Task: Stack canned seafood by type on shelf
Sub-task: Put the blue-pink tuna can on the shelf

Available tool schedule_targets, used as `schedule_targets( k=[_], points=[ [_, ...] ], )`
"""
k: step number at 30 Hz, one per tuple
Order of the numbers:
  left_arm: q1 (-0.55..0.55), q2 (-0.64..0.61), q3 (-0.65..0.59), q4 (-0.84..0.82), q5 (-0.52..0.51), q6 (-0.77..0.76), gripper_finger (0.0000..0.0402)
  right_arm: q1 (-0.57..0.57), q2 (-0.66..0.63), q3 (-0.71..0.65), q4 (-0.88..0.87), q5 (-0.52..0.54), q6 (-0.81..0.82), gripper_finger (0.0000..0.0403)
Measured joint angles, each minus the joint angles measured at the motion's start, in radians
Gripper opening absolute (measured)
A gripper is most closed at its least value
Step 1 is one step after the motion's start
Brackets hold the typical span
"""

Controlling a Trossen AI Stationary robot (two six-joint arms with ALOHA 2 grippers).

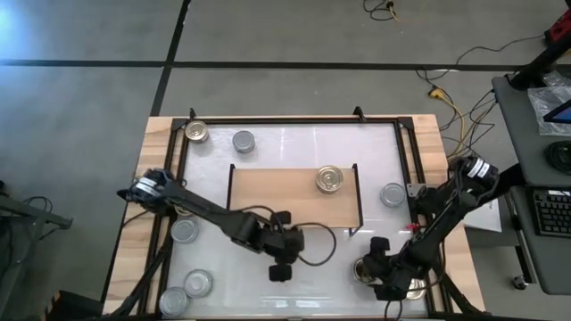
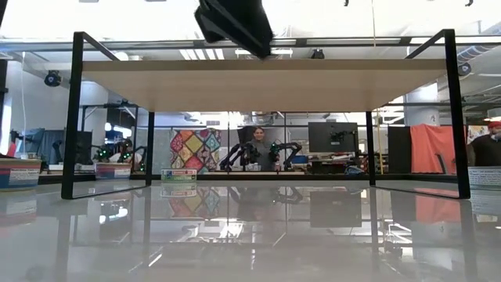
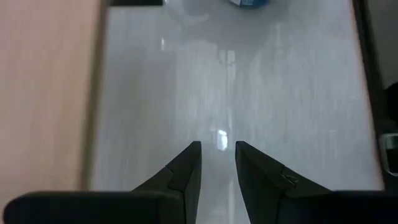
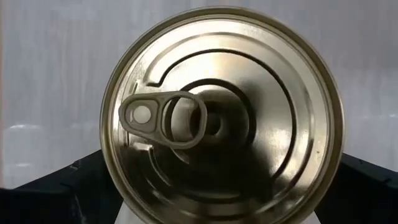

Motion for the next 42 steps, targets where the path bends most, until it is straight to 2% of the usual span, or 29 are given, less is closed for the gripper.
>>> schedule_targets(
  k=[3, 12, 20, 27, 35, 40, 42],
  points=[
    [-0.035, 0.042, 0.000, 0.073, -0.043, 0.009, 0.0084, -0.010, 0.032, 0.026, 0.026, 0.065, -0.041, 0.0400],
    [-0.144, 0.075, -0.004, 0.223, -0.121, 0.009, 0.0084, -0.028, 0.069, 0.108, 0.034, 0.083, -0.086, 0.0400],
    [-0.190, 0.164, -0.020, 0.461, -0.126, 0.005, 0.0084, -0.027, 0.086, 0.166, 0.032, 0.101, -0.032, 0.0400],
    [-0.191, 0.269, -0.020, 0.574, -0.121, -0.004, 0.0084, -0.028, 0.116, 0.169, 0.036, 0.139, 0.018, 0.0400],
    [-0.186, 0.343, 0.021, 0.590, -0.154, 0.032, 0.0084, -0.027, 0.158, 0.169, 0.057, 0.156, 0.041, 0.0400],
    [-0.180, 0.355, 0.023, 0.584, -0.267, 0.026, 0.0084, -0.027, 0.180, 0.168, 0.129, 0.174, 0.009, 0.0400],
    [-0.178, 0.355, 0.022, 0.588, -0.279, 0.025, 0.0084, -0.027, 0.186, 0.168, 0.142, 0.190, -0.006, 0.0400]
  ],
)
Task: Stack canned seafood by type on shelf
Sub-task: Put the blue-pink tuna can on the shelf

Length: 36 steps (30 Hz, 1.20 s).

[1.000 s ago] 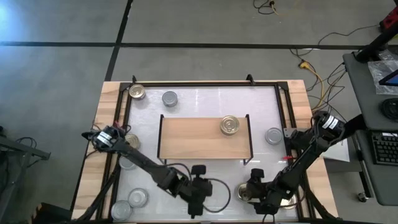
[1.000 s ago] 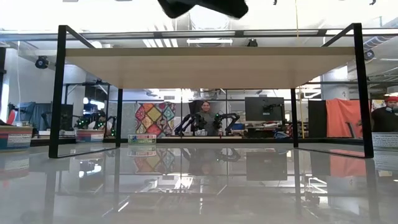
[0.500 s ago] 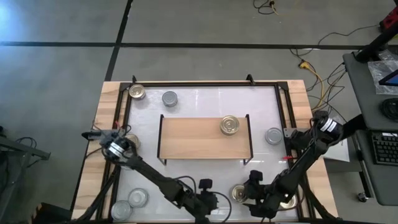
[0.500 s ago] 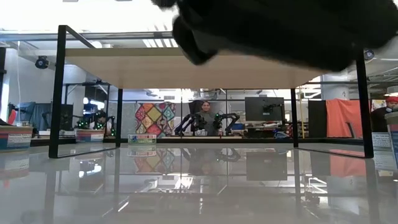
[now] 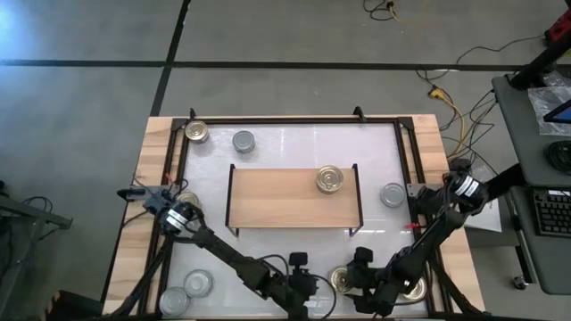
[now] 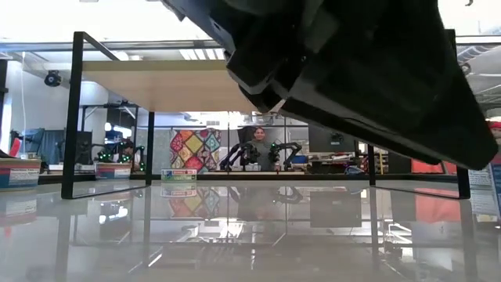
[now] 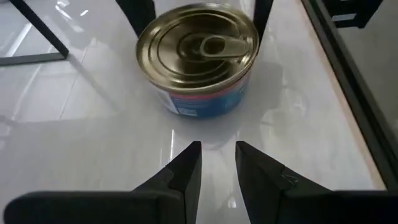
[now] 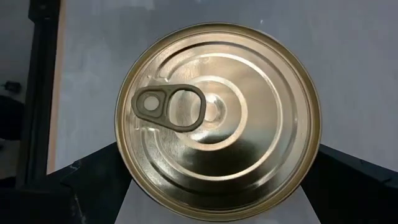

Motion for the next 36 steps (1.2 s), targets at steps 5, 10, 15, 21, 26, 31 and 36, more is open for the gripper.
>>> schedule_targets(
  k=[5, 10, 15, 21, 26, 31, 36],
  points=[
    [0.011, 0.000, 0.000, 0.030, 0.000, 0.009, 0.0084, 0.000, 0.018, 0.000, 0.014, 0.042, -0.027, 0.0400],
    [0.031, 0.000, 0.000, 0.040, -0.040, 0.018, 0.0084, -0.014, 0.043, 0.000, 0.081, 0.056, -0.097, 0.0400],
    [0.043, 0.012, -0.001, 0.074, -0.038, 0.052, 0.0084, -0.033, 0.059, 0.000, 0.085, 0.057, -0.114, 0.0400],
    [0.045, 0.040, -0.002, 0.132, -0.029, 0.065, 0.0084, -0.040, 0.058, -0.002, 0.097, 0.079, -0.133, 0.0400],
    [0.044, 0.065, -0.001, 0.189, -0.030, 0.066, 0.0084, -0.049, 0.056, 0.002, 0.100, 0.076, -0.130, 0.0400],
    [0.044, 0.068, -0.002, 0.218, -0.017, 0.097, 0.0084, -0.050, 0.059, 0.002, 0.115, 0.080, -0.126, 0.0400],
    [0.045, 0.069, -0.003, 0.227, -0.008, 0.133, 0.0084, -0.061, 0.059, 0.007, 0.127, 0.083, -0.128, 0.0400]
  ],
)
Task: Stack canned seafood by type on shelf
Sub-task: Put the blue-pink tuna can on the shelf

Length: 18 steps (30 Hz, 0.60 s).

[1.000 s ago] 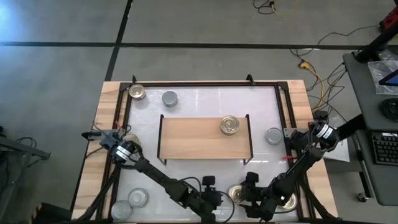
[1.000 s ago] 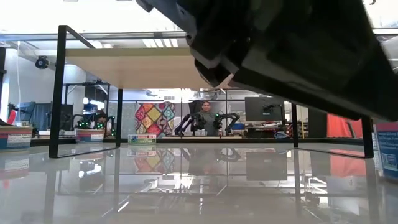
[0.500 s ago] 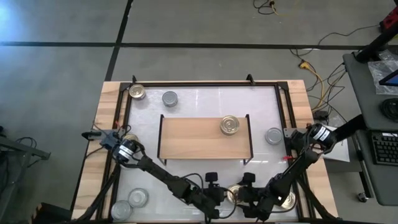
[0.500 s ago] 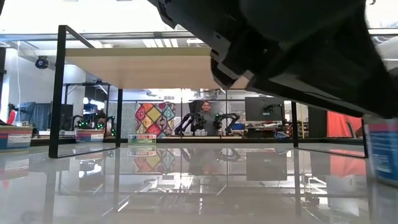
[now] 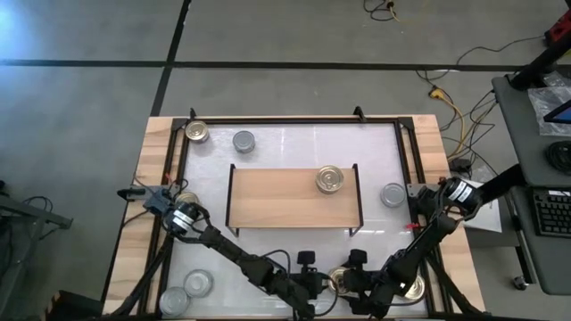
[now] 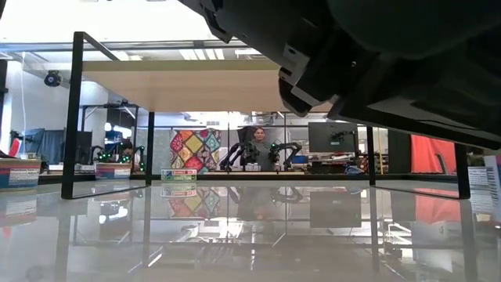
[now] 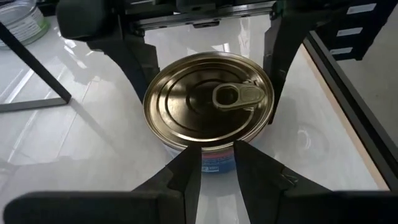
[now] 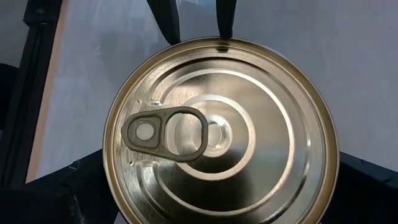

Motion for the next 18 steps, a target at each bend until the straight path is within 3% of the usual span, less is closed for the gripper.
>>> schedule_targets(
  k=[18],
  points=[
    [-0.002, -0.003, -0.001, 0.001, 0.009, 0.013, 0.0084, -0.023, 0.000, 0.013, -0.019, -0.050, 0.014, 0.0400]
  ],
)
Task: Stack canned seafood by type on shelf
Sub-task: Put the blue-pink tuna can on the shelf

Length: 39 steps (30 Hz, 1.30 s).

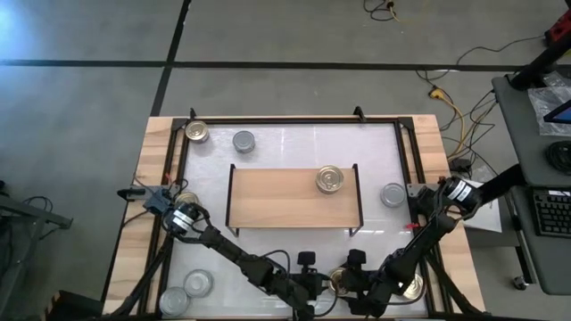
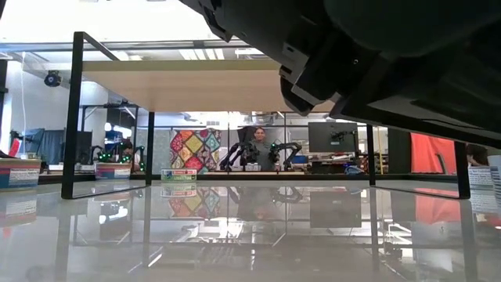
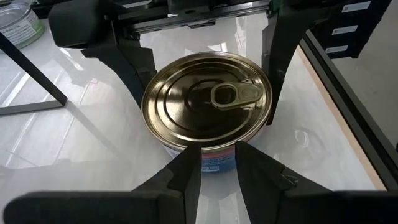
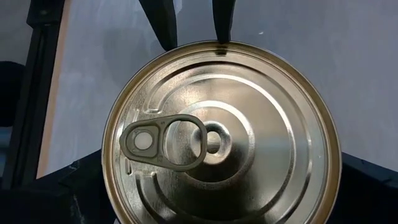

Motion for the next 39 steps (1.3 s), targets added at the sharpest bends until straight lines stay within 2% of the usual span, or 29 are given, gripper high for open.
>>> schedule_targets(
  k=[11, 18, 24, 32, 39],
  points=[
    [-0.024, -0.036, 0.000, -0.088, -0.003, 0.000, 0.0084, 0.000, 0.000, 0.011, 0.012, -0.017, 0.046, 0.0400],
    [-0.054, -0.101, 0.000, -0.229, 0.002, 0.001, 0.0084, -0.006, -0.007, 0.096, -0.046, -0.064, 0.053, 0.0384],
    [-0.066, -0.169, 0.003, -0.306, 0.090, 0.051, 0.0084, -0.007, -0.008, 0.195, -0.164, -0.084, 0.015, 0.0377],
    [-0.108, -0.294, 0.003, -0.580, 0.077, 0.012, 0.0084, -0.005, -0.008, 0.362, -0.373, -0.097, -0.018, 0.0377],
    [-0.177, -0.427, 0.002, -0.660, 0.069, -0.012, 0.0084, -0.019, -0.008, 0.545, -0.581, -0.095, -0.115, 0.0374]
  ],
)
